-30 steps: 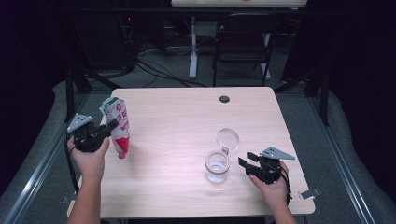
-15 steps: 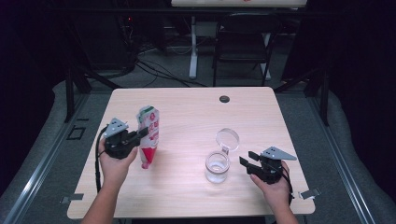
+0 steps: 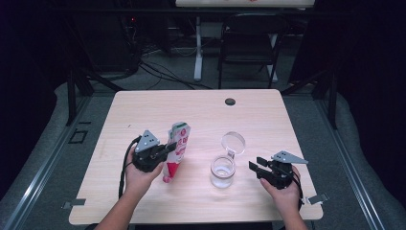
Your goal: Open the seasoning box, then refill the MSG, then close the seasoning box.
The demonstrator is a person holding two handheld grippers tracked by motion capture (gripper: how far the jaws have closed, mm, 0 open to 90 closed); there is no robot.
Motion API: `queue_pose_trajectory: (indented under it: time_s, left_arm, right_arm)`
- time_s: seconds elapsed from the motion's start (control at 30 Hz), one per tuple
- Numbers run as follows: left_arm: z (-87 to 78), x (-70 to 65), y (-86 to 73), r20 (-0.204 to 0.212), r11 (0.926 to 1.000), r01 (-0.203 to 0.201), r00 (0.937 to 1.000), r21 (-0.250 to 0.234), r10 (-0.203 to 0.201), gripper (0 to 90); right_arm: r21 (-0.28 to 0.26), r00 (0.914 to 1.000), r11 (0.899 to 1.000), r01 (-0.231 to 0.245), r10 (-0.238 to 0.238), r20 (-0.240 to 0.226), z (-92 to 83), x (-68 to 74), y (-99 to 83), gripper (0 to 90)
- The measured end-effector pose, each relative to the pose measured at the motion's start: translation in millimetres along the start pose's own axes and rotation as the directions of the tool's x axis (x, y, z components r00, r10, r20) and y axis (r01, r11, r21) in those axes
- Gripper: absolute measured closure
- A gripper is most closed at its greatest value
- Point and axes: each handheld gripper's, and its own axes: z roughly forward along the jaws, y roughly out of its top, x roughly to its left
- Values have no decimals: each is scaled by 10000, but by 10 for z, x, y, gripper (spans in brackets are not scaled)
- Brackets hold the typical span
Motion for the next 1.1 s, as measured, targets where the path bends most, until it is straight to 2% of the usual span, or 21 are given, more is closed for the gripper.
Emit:
queue_pose_trajectory:
  time_s: [0.17, 0.4, 0.5, 0.7, 0.8, 0.9, 1.1]
  left_arm:
    - [65, -83, -99, 347, 9993, -200, 9992, 330, 188, 897]
    - [173, -256, -197, 513, 9951, -658, 9967, 734, 621, 894]
    - [218, -318, -240, 605, 9920, -817, 9953, 957, 761, 892]
    - [225, -371, -288, 772, 9922, -810, 9943, 952, 738, 889]
    - [217, -326, -315, 1026, 9951, -461, 9940, 874, 370, 887]
    - [218, -309, -330, 1147, 9962, -282, 9932, 825, 186, 884]
    - [263, -339, -355, 1283, 9968, -242, 9916, 763, 143, 875]
  right_arm:
    - [-378, 9992, 9985, 406, -409, -48, -67, 32, 74, 555]
    - [-973, 9972, 9924, 749, -751, 11, -228, 94, 248, 561]
    - [-977, 9944, 9900, 1015, -1038, -179, -296, 126, 335, 576]
    - [-1026, 9861, 9830, 1521, -1580, -512, -432, 254, 548, 613]
    - [-917, 9796, 9800, 1764, -1839, -811, -460, 347, 663, 630]
    - [-945, 9683, 9749, 2017, -2130, -1306, -427, 476, 781, 638]
    - [-887, 9460, 9620, 2583, -2705, -1785, -271, 676, 919, 639]
